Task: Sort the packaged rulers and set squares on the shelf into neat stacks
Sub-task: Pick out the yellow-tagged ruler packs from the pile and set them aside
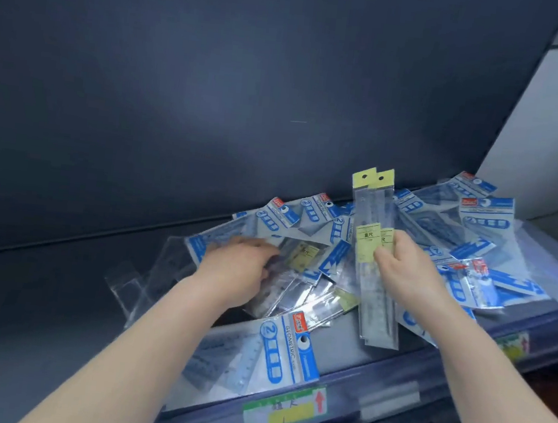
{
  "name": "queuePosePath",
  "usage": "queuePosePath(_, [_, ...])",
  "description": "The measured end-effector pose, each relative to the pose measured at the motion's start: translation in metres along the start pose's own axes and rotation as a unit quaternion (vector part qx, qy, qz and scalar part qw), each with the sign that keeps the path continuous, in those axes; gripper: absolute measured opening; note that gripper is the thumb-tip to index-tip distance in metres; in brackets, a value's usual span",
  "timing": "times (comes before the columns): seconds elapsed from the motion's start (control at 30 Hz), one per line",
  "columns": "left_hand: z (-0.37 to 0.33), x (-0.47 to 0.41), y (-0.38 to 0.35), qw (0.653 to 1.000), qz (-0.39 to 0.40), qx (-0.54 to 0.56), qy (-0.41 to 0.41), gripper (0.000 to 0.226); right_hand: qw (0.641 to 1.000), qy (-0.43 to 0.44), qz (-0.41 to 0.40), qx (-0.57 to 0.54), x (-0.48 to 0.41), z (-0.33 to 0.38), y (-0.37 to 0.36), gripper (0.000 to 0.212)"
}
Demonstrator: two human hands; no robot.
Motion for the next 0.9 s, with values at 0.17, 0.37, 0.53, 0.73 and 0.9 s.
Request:
queuePosePath(0.17, [-0.011,-0.003,0.013,0.996,-0.052,0.060,0.036,0.022,0.996,0.036,0.068,0.034,-0.011,-0.001,0.000,0.022])
queuePosePath(0.37, [-0.075,0.006,0.013,0.990,0.017,0.134,0.025,0.035,0.990,0.064,0.125,-0.023,-0.025,-0.018,0.011,0.018])
queuePosePath(0.53, [-0.089,0.006,0.008,0.993,0.074,0.037,0.085,0.040,0.980,0.095,0.164,-0.067,-0.028,-0.030,0.006,0.015])
queuePosePath(0.73, [-0.050,0.004,0.029,0.971,0.036,0.064,0.228,0.021,0.963,0.125,0.181,-0.153,-0.033,-0.023,0.017,0.017])
queuePosePath(0.9, [-0.017,0.017,0.059,0.943,-0.059,-0.014,0.326,0.020,0.955,0.143,0.207,-0.155,-0.041,-0.018,0.023,0.021])
Point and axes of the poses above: each hand's wrist, its own x-axis away from the middle knuckle, its own y-axis out of the back of the hand, z = x × y, the point moved 5 cm from there along -x, towards the middle knuckle, and after that the axes turned 5 degrees about z, right-handed, at the moved point
